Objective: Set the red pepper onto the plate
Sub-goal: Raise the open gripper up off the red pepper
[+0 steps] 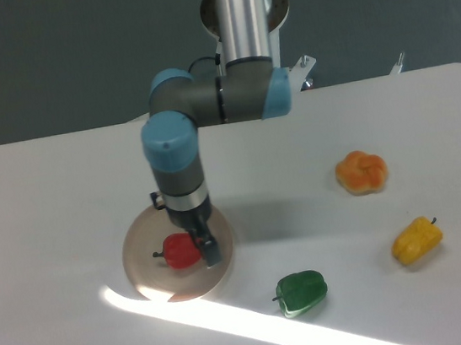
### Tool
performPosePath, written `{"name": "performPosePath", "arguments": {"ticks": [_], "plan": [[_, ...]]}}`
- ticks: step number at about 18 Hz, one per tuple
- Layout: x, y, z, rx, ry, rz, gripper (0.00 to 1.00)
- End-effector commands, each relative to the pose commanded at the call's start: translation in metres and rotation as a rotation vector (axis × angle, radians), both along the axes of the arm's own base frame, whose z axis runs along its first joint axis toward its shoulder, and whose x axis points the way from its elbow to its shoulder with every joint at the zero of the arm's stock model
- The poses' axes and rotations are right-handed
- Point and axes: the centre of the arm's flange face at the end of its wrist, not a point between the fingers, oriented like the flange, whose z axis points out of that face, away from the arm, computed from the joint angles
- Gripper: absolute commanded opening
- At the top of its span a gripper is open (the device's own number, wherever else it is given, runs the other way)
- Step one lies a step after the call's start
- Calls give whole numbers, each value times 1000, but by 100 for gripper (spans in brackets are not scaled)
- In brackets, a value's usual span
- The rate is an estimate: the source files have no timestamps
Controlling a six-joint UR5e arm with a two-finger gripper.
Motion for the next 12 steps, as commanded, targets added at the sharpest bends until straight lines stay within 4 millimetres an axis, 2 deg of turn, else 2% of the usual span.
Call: {"name": "performPosePath", "arguments": {"ticks": [2, 5, 9, 10, 12], "plan": [[-25, -14, 10, -4, 12, -8, 100], [-75, -30, 22, -40, 71, -18, 100], [-129, -35, 27, -67, 115, -45, 100], [-138, -38, 22, -67, 110, -44, 100], [-142, -37, 17, -64, 106, -42, 100]]}}
